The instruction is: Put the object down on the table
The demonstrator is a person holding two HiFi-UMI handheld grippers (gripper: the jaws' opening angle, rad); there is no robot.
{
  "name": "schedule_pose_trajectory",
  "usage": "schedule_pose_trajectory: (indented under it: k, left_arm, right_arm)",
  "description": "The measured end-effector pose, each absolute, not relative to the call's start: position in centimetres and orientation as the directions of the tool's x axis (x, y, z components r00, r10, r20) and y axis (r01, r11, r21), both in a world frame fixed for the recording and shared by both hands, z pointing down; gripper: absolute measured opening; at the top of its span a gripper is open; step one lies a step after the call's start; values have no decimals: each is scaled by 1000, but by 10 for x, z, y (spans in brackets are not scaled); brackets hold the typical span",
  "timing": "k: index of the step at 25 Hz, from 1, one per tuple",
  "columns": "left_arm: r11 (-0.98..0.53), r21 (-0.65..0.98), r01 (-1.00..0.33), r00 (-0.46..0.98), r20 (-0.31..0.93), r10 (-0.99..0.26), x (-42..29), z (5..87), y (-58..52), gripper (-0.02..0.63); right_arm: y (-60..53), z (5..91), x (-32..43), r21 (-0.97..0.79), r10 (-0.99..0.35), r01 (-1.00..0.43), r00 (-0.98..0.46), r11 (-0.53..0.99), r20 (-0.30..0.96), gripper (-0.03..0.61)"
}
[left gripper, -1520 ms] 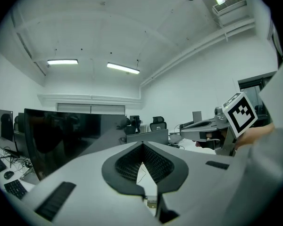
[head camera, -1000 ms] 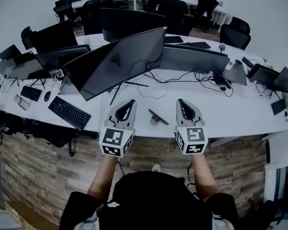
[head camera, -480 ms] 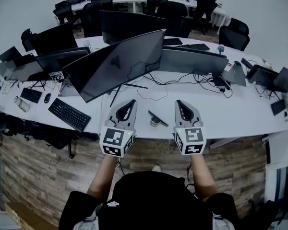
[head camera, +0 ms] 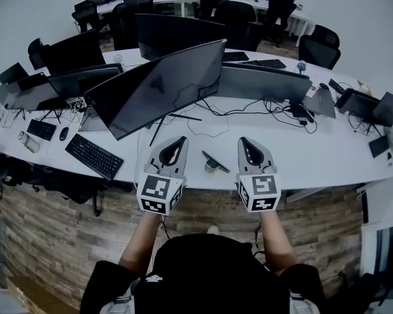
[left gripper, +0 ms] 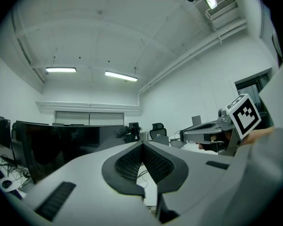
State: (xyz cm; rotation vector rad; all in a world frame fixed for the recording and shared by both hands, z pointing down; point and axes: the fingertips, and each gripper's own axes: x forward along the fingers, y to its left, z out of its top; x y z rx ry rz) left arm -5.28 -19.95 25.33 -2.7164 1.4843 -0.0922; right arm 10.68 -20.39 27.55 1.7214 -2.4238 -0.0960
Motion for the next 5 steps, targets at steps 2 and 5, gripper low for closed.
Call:
schedule_pose_trajectory:
  k: [2,5]
  left_arm:
    - [-540,-66,-839,540,31,-841,-52,254,-200,14]
    - [-540,-66,-839,539,33,-842,-51,255,-202,14]
  right_arm:
    - [-205,276,107,148,-942,-931,-321,333,99,25]
    - [-206,277,107,148,-941,-931,-322,334,99,25]
